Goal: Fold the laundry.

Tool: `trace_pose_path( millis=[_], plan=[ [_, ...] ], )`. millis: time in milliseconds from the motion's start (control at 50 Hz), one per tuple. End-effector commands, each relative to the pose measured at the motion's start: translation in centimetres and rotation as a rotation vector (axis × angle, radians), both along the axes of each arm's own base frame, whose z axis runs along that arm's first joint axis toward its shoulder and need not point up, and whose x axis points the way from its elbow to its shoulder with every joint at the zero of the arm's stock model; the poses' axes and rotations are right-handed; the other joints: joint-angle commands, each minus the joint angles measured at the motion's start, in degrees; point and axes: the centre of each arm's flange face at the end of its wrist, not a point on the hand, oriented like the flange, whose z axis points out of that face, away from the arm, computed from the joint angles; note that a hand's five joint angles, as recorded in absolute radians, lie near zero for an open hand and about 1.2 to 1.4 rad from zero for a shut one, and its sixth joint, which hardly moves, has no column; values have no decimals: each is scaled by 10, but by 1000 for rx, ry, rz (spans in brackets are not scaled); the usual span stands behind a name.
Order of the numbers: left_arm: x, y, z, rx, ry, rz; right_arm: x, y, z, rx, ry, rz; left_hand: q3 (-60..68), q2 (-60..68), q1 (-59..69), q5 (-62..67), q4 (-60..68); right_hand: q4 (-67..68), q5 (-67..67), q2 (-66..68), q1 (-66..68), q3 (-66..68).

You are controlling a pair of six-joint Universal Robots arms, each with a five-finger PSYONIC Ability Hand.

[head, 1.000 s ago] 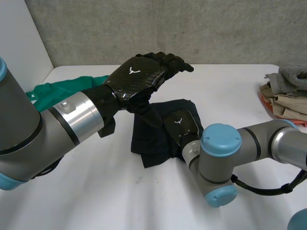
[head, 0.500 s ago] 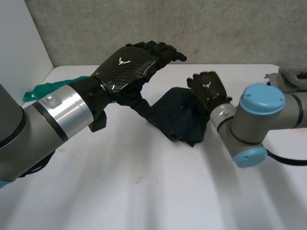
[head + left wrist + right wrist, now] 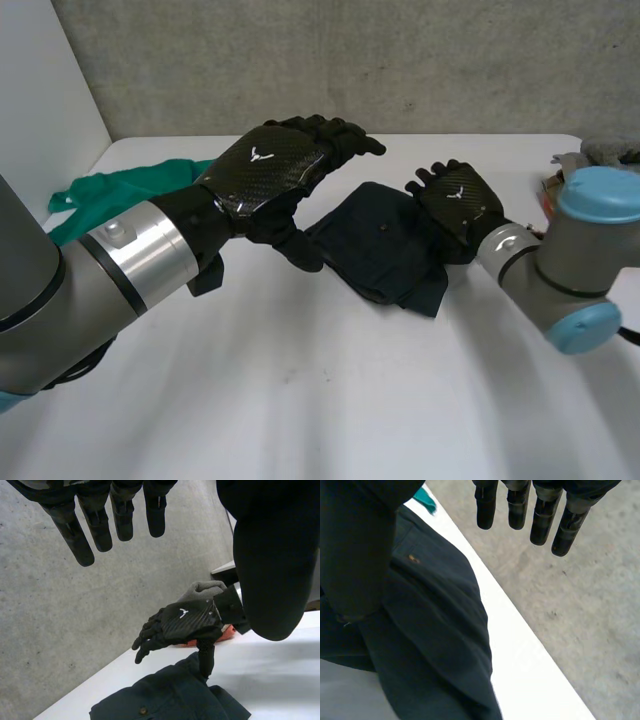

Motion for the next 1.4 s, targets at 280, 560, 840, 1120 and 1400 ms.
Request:
trace_pose_path(
  millis=[280, 560, 840, 1120, 1400],
  plan=[
    [0, -2, -3, 8, -4, 3, -5, -21, -51, -34, 143, 159, 28, 26, 25, 24, 25, -18, -19, -12, 1, -5],
    [2, -4, -2, 6, -3, 12, 9, -42, -31, -159, 75, 162, 26, 24, 23, 22, 23, 663, 661, 669, 682, 676],
    [8, -10, 3, -6, 4, 37, -39, -93, 138, -522, -372, -111, 28, 26, 25, 24, 25, 663, 661, 669, 682, 676],
    [9, -6, 6, -12, 8, 32, -158, -139, 180, -643, -330, -350, 26, 24, 23, 22, 23, 663, 661, 669, 682, 676],
    [8, -5, 4, -6, 6, 28, -273, -174, 46, -365, -202, -416, 26, 24, 23, 22, 23, 663, 661, 669, 682, 676]
  ],
)
